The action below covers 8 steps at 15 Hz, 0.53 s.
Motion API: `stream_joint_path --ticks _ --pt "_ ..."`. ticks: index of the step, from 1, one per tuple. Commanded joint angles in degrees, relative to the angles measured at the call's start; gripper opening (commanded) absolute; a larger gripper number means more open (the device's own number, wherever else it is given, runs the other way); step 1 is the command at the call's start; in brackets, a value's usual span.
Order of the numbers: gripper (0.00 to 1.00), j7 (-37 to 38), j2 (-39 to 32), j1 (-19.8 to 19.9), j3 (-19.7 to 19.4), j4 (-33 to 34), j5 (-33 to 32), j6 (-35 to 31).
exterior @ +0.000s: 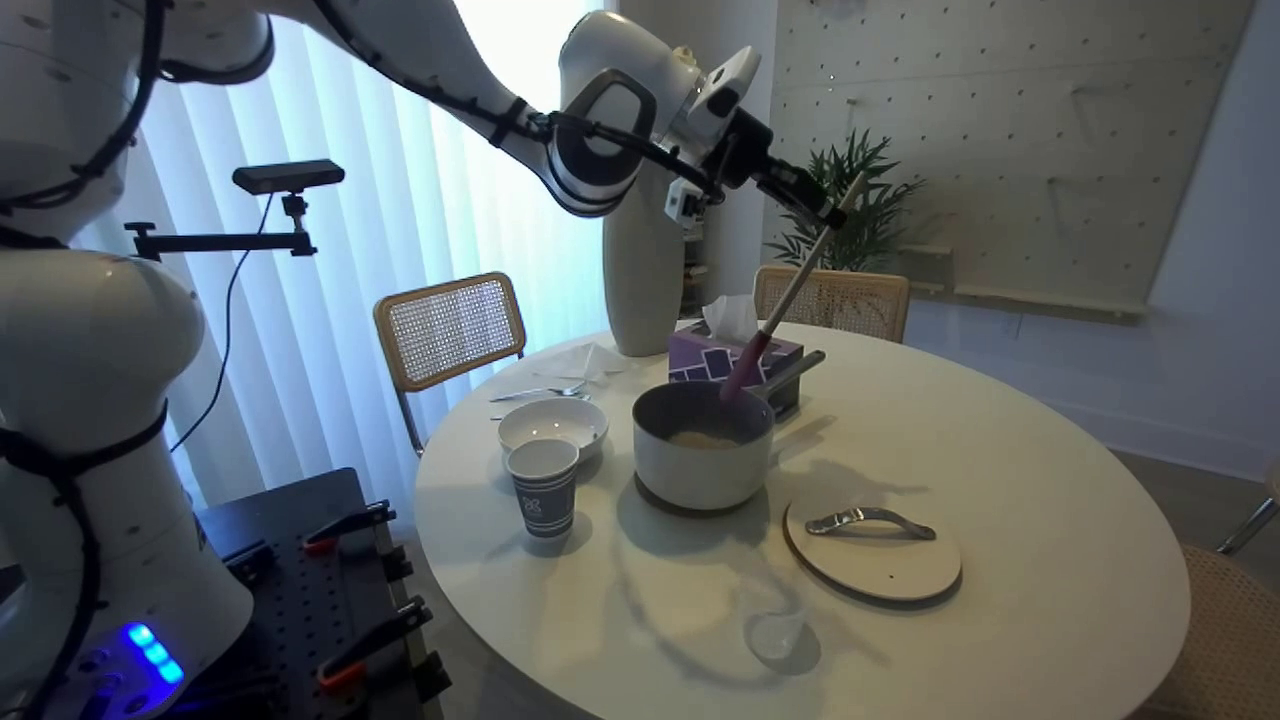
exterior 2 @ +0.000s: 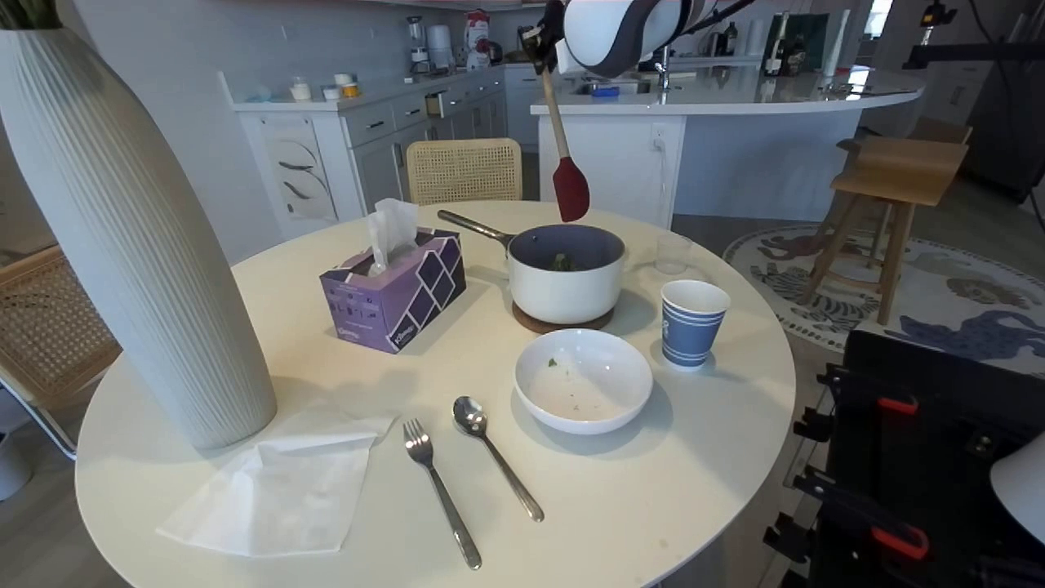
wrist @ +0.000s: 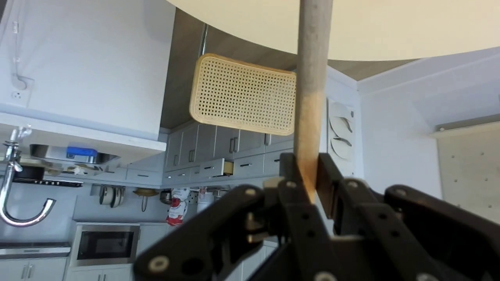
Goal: Remove the lid from the white pot, pick up the broccoli from the white bowl and place it inside the pot, move the tissue square to the left, pick up the spatula and use it to stir inside the white pot, place the spatula on the table, place the white lid on top of the pot
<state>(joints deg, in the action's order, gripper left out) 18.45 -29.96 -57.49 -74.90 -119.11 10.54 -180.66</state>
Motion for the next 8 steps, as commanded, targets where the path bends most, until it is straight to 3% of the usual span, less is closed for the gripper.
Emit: stream_joint_path --ticks 1,8 --pt "0.04 -1.59 3.03 -0.12 -2.13 1.92 -1.05 5.45" --pt "0.04 -4.56 4.54 7.5 -0.56 6.73 -1.4 19.19"
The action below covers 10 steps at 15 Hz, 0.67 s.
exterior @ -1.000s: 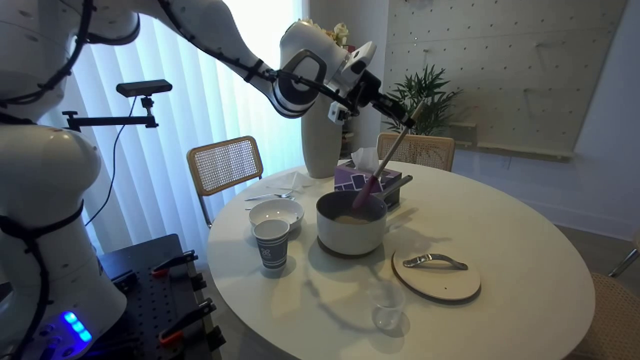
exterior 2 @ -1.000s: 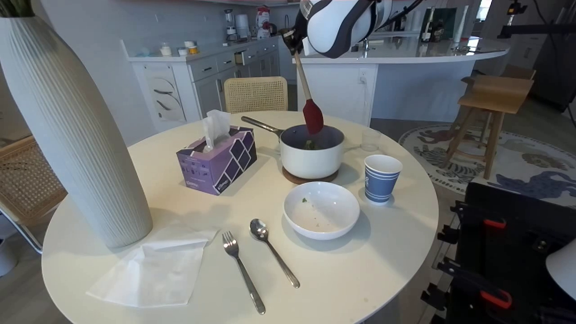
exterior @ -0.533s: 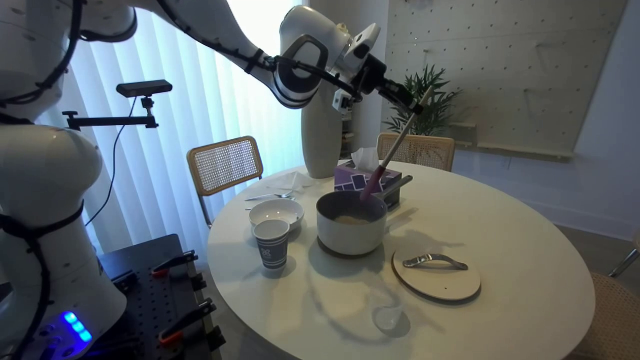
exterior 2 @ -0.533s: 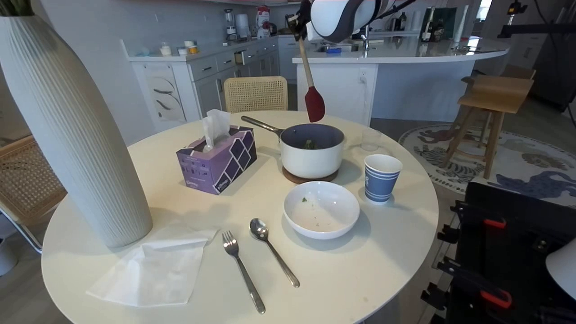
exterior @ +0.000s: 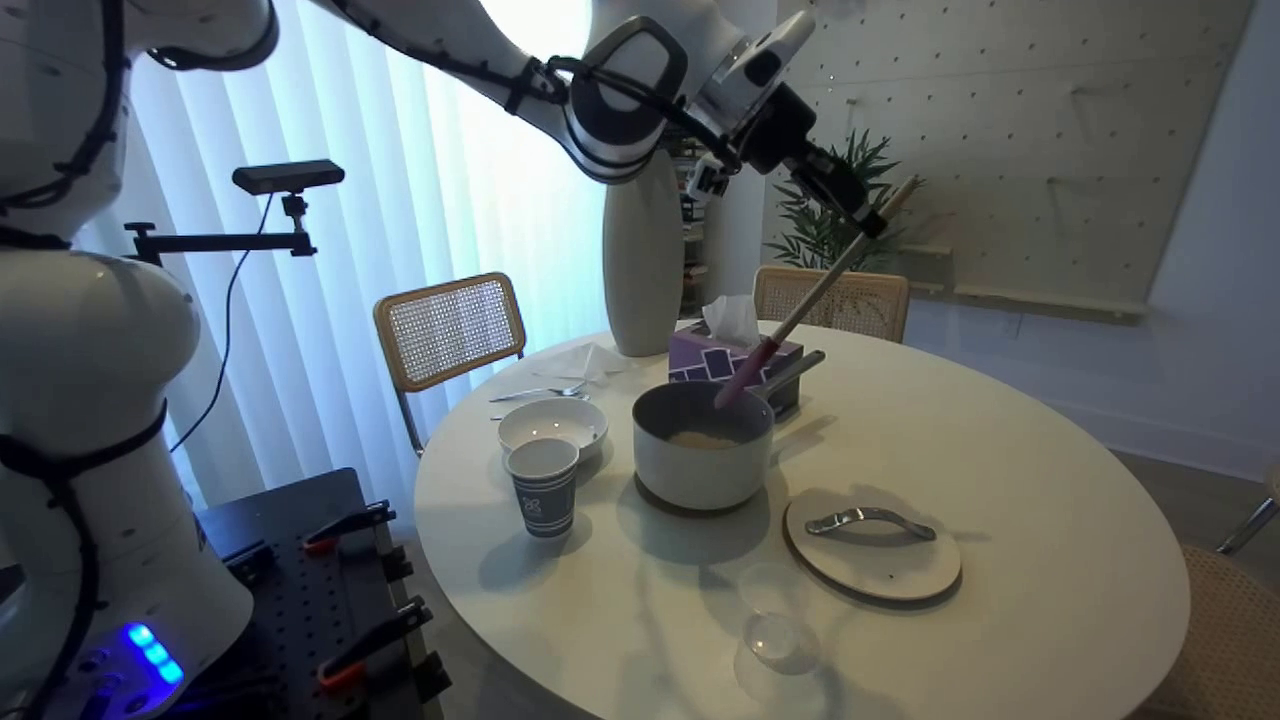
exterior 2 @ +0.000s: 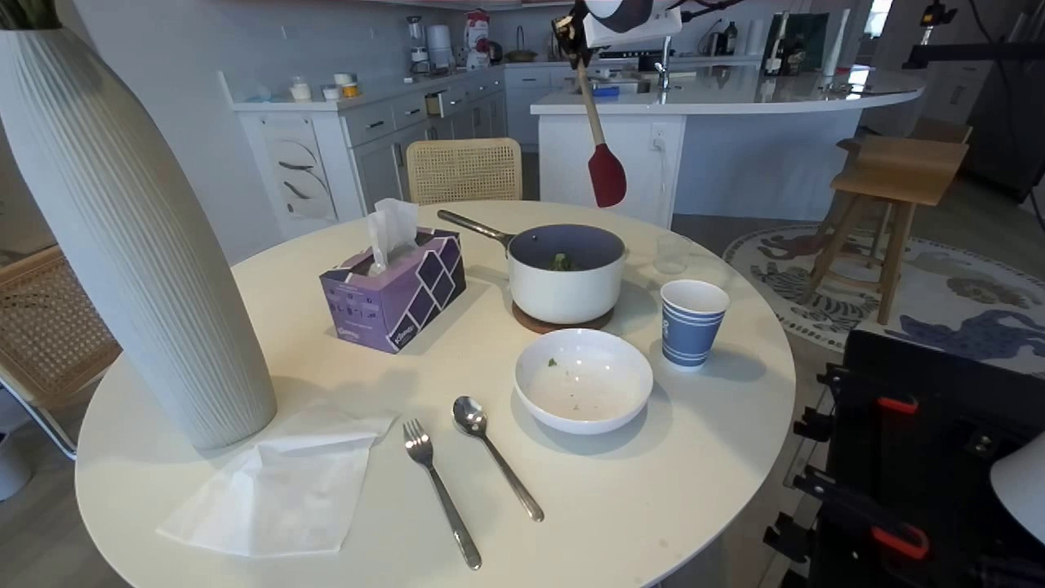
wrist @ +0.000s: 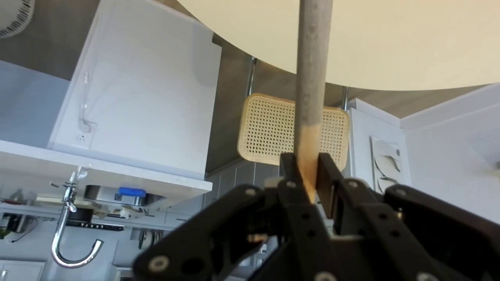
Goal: Remove the lid from the white pot, pick up the broccoli from the white bowl and place it inside the pot, move the tissue square to the left, pick up the spatula and use it to stir inside the white pot, place the spatula on the table, place the white lid on top of the pot
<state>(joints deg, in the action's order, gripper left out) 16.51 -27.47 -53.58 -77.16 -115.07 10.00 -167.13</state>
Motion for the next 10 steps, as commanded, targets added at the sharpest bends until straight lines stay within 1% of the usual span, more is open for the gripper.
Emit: stream_joint_path --ticks 1,2,3,6,7,8,10 --pt "0.04 -1.28 3.42 6.36 3.51 3.33 -4.27 7.69" --pt "0.04 -1.63 3.88 8.58 4.98 3.86 -5.31 9.79" --pt "0.04 -4.32 2.67 9.79 5.4 4.5 -2.54 12.03" --pt "0.04 -6.56 2.61 15.13 8.79 5.54 -2.16 17.45" --pt "0.04 -3.32 5.32 19.2 12.93 5.88 -8.22 19.13" --pt "0.04 -2.85 5.32 21.11 14.59 6.37 -9.56 21.12" --pt "0.04 -1.9 6.5 26.5 19.88 7.4 -12.92 25.1"
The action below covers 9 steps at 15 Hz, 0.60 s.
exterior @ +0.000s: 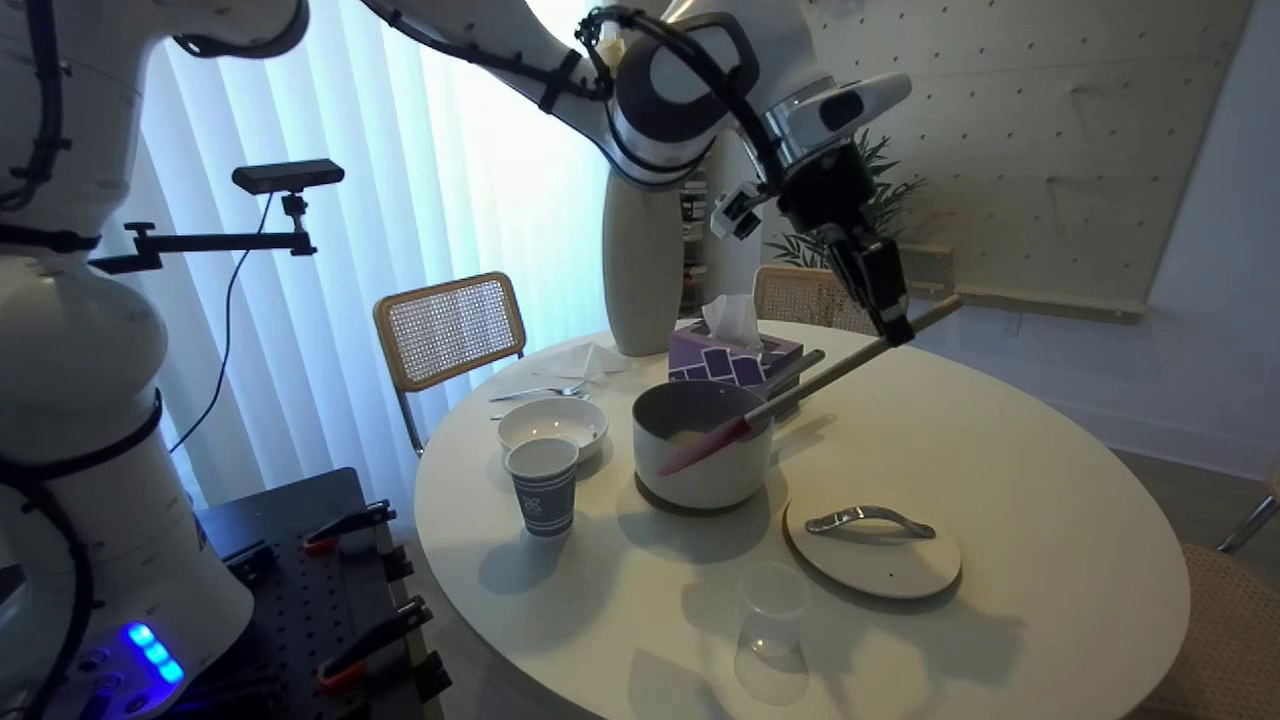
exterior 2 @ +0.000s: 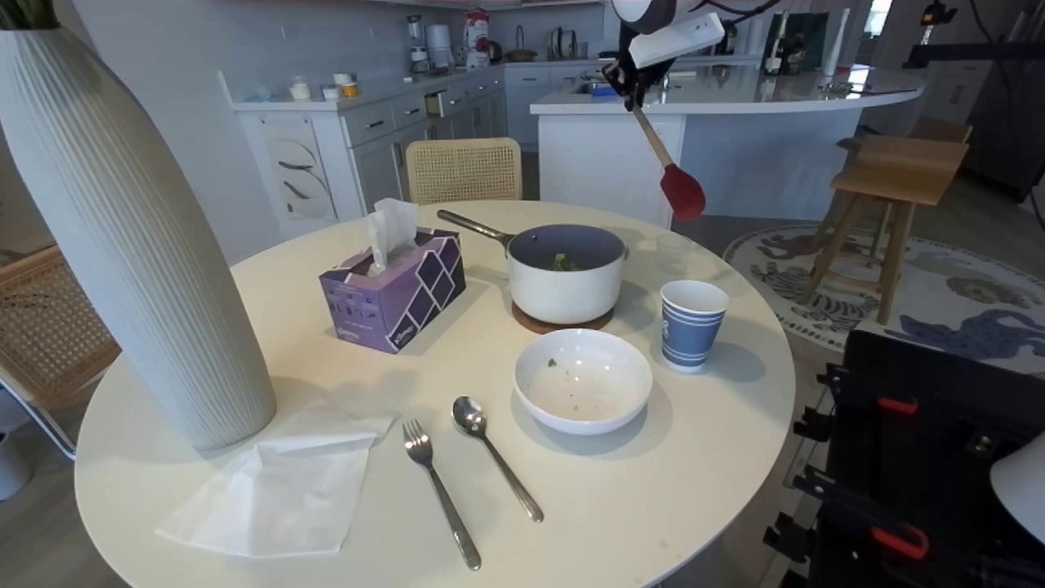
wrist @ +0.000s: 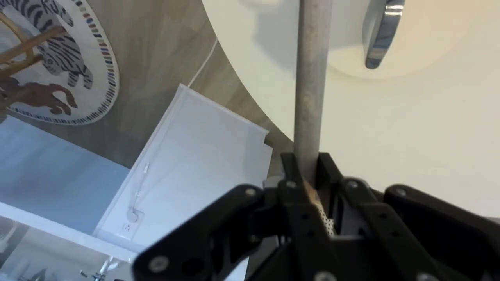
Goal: Remove the lid from the white pot, pick up the broccoli from the white bowl and place it inside the pot, move the tissue square to the left, pick up the spatula and use it to stir inside the white pot, place the spatula on the table, place the white lid on top of the pot
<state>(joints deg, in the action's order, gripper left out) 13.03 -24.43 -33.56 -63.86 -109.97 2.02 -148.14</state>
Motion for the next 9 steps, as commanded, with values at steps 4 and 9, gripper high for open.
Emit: stream_joint_path --ticks 4,9 --pt "0.04 2.26 5.57 18.09 18.32 2.85 -8.28 10.85" --pt "0.04 1.06 7.71 30.29 32.2 1.65 -7.65 13.28"
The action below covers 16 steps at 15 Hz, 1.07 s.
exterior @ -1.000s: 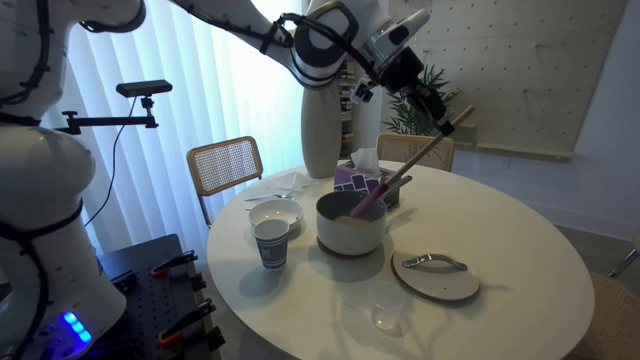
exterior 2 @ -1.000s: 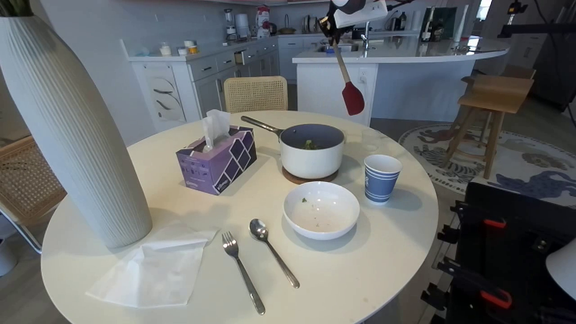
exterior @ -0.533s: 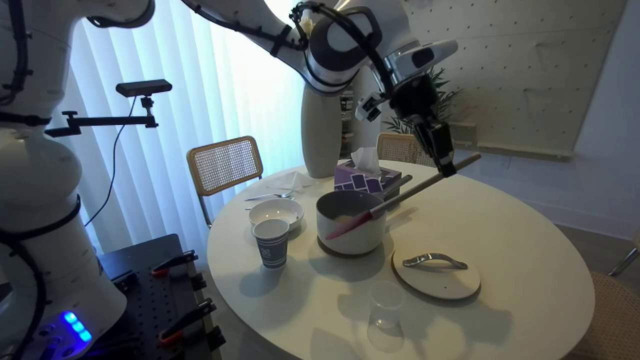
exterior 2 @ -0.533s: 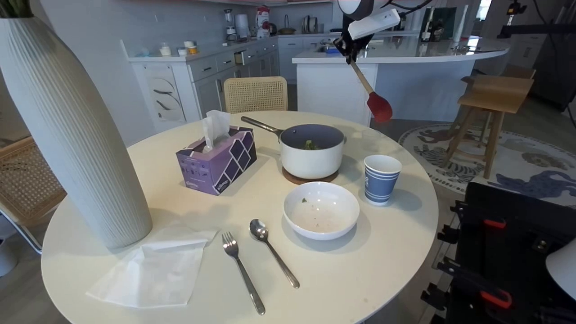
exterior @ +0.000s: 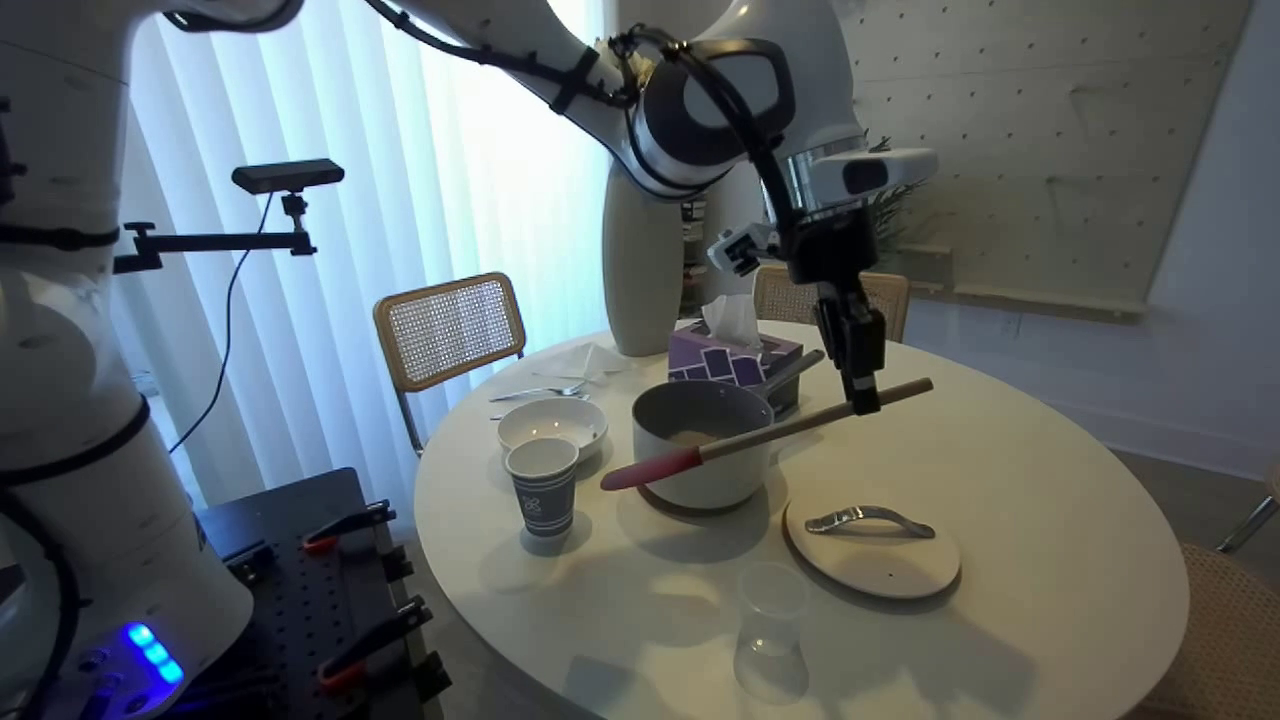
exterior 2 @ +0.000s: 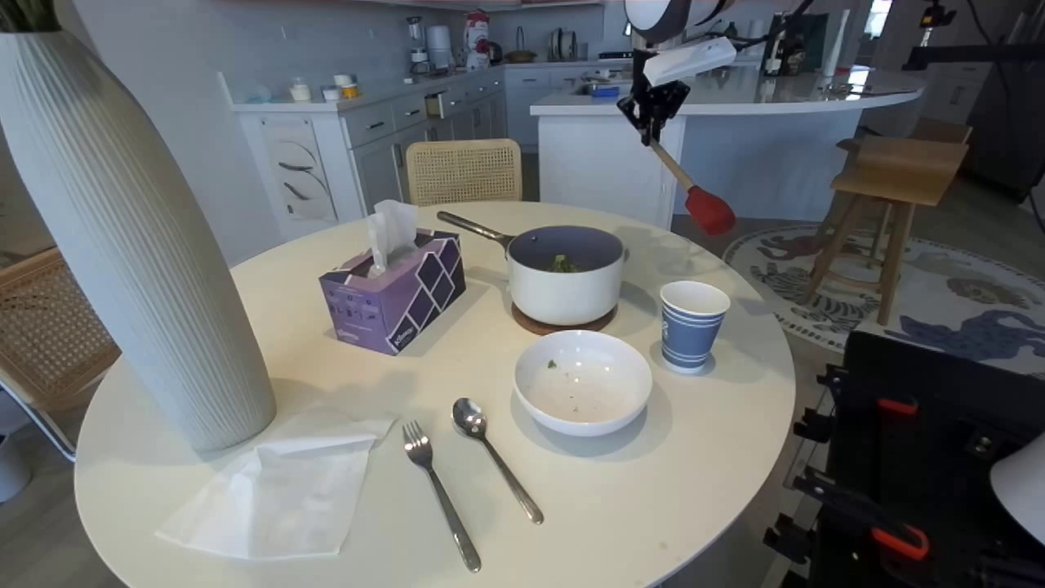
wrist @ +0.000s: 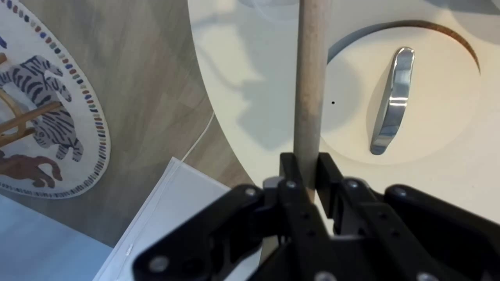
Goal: Remove the lid from the white pot, pick up the broccoli from the white bowl and place it inside the pot, move the tissue square to the left, pick up the spatula and use it to stir inside the white pot, place the spatula on the table, place the white lid on top of the pot
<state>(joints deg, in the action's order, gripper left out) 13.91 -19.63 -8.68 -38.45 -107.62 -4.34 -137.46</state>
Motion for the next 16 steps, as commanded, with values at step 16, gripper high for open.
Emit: stream_joint_path --ticks 16 --pt "0.04 -10.43 6.15 19.26 23.14 -13.98 0.44 0.93"
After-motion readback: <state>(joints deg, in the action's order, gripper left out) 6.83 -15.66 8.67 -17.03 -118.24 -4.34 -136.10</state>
